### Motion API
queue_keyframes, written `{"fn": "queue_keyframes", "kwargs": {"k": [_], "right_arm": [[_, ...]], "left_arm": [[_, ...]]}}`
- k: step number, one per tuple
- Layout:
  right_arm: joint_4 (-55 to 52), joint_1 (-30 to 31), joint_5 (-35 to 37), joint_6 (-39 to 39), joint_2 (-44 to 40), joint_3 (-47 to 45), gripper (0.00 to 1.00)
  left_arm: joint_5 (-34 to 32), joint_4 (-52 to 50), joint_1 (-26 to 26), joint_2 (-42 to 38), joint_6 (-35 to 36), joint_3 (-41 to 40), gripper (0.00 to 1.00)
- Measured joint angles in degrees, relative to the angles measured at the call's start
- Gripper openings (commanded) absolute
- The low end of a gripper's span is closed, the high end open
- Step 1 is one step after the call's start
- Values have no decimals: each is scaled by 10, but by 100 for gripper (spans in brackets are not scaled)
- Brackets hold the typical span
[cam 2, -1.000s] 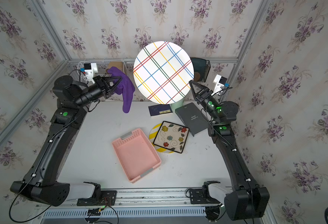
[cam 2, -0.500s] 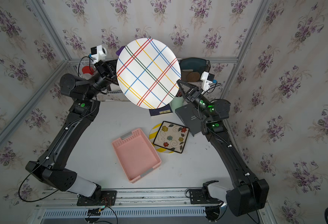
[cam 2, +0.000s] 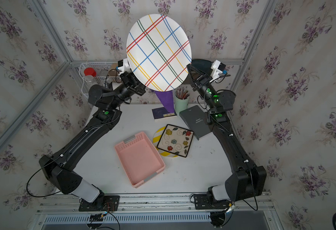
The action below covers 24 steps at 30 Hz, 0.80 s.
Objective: Wipe the wet plate dry
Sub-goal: Wipe the plate with towel.
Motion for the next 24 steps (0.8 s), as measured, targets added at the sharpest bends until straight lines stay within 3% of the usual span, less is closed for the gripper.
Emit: {"fn": "queue_keyframes", "kwargs": {"k": [5,10,17,21,24], "right_arm": [[42,47,-22,0,-28,-41,0],[57,99,-26,-18,-22,-28,0],[66,37,-12,-16,23,57,0],[62,-3,-3,0,8,23,0],[61,15,-3,0,-15,-21,0]], "left_arm": [[1,12,10,6,2,60,0],[-8,10,-33,56,8,115,0],[-14,0,-83,73,9,92,0],[-2,-15,-54,39,11,70,0],[-3,-12,-21,16,14,76,0]]}}
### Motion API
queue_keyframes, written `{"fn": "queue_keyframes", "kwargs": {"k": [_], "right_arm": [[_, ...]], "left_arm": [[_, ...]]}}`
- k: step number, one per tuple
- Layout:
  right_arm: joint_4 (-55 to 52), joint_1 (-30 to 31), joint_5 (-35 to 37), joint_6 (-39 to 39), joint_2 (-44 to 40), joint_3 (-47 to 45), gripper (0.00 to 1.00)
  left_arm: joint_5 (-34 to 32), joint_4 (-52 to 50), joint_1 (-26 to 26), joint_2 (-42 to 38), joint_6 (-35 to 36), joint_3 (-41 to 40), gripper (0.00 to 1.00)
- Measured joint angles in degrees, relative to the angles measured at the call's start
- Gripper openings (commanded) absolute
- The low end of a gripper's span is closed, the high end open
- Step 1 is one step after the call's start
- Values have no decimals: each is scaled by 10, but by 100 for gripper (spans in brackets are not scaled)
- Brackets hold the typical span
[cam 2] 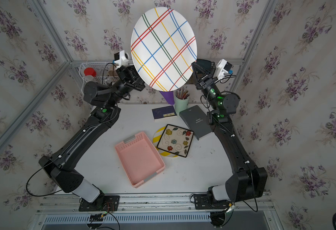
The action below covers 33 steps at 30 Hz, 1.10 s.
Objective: Wipe the wet plate dry
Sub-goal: Wipe the plate with towel.
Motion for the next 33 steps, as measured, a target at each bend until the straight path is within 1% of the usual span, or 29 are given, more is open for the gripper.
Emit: {"fn": "queue_keyframes", "kwargs": {"k": [2,4,7,10,13,15,17,20,22,25,27,29,31,33], "right_arm": [[-1,36,1,-5,-17,-32,0],[-2,71,5,-17,-25,-48,0],[-1,102,12,-31,-14,-32,0],[14,93,15,-40,19,28,0],[14,61,15,-37,52,91,0],[9,33,18,-28,65,108,0],[-10,8,24,-19,68,109,0],[-38,-16,32,-17,59,94,0],[-54,-25,39,-30,45,81,0],[-86,-25,37,-59,31,62,0],[-97,-23,30,-60,20,35,0],[-105,-19,25,-62,9,6,0],[-115,-10,24,-76,-3,-23,0],[-130,6,23,-89,-12,-45,0]], "left_arm": [[5,4,11,-2,0,18,0],[6,3,10,9,2,39,0],[3,-1,-8,25,6,57,0],[-1,-3,-38,38,12,54,0],[2,-14,-54,35,17,26,0],[6,-39,-54,12,30,-7,0],[9,-80,-45,-29,56,-39,0],[13,-168,-22,-113,133,-71,0],[9,-256,-9,-172,218,-70,0],[-26,-388,-3,-220,349,-32,0],[-59,-467,0,-229,422,-5,0],[-87,-535,0,-226,475,7,0],[-114,-603,0,-216,516,7,0],[-130,-646,0,-210,537,-2,0]]}}
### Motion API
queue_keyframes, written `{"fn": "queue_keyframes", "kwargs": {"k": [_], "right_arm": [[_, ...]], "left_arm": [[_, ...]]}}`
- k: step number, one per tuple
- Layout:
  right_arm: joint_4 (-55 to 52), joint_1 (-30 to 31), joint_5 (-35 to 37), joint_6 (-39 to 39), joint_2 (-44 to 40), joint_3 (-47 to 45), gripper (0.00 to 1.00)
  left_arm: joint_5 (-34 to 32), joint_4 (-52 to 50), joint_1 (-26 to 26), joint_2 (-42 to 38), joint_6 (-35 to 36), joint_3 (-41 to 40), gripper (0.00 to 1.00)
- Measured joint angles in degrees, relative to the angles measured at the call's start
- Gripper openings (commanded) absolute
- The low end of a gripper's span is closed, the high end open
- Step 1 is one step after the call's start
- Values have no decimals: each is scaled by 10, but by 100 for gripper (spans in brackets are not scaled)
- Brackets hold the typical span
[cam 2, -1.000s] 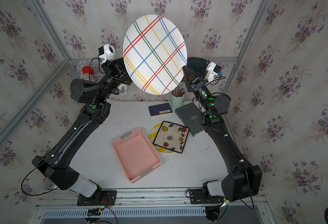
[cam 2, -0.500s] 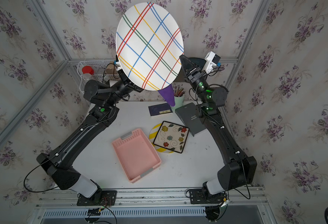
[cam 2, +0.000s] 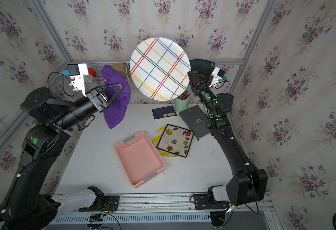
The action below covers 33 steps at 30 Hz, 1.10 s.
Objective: Wipe the wet plate dry
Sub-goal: Wipe the plate with towel.
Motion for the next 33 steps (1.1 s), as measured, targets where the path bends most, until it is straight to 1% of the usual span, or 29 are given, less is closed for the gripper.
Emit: {"fn": "queue_keyframes", "kwargs": {"k": [3,8,10,14,19,21,24,26,29,31,33], "right_arm": [[-34,32,-10,-32,-21,-36,0],[-87,69,-6,-83,-48,-78,0],[-111,81,2,-103,-52,-80,0],[-144,111,8,-132,-54,-74,0],[-161,154,24,-155,-49,-55,0],[-172,165,33,-165,-42,-49,0],[-186,182,54,-170,-29,-33,0],[-186,197,52,-176,-24,-23,0],[-185,215,49,-177,-21,-19,0],[-184,221,48,-177,-26,-27,0],[-189,221,46,-177,-38,-38,0]], "left_arm": [[-11,-47,0,4,27,6,0],[-25,-112,0,31,84,79,0],[-31,-140,0,42,107,95,0],[-50,-195,-7,66,139,92,0],[-85,-251,-39,122,171,89,0],[-85,-253,-53,145,174,91,0],[-59,-240,-71,173,172,105,0],[-41,-232,-74,187,167,125,0],[-56,-230,-56,210,165,189,0],[-84,-233,-35,218,164,221,0],[-120,-238,-11,215,164,234,0]]}}
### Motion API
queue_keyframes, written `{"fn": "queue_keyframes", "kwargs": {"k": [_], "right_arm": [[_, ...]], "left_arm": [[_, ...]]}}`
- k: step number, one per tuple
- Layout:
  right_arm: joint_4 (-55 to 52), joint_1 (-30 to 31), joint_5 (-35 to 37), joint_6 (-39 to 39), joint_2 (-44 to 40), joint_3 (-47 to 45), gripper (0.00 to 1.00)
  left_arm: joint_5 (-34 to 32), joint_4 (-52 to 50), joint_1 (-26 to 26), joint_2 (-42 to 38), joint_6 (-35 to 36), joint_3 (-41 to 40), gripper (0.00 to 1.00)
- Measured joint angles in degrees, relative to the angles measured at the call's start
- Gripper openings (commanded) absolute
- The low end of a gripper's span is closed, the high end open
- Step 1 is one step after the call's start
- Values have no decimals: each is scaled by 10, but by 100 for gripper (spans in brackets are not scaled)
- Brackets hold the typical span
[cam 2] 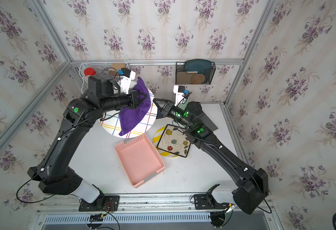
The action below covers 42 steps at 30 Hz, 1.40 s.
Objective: Wipe the wet plate dry
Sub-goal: Wipe the plate with towel.
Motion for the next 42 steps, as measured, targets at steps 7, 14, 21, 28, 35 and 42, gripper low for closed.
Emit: {"fn": "queue_keyframes", "kwargs": {"k": [7,14,21,28,35,42], "right_arm": [[-10,-3,15,-7,-13,-2,0],[-16,-5,18,-14,11,24,0],[16,-59,5,17,2,11,0],[17,-66,-13,12,-5,24,0],[9,-72,-23,11,-4,25,0],[51,-190,-28,68,-35,-3,0]], "left_arm": [[75,56,6,-40,0,-95,0],[195,55,-71,22,14,-44,0],[132,48,-4,-40,6,-29,0],[103,3,3,-51,16,-48,0],[205,31,16,-24,-19,-10,0],[233,218,176,-125,-190,-83,0]]}}
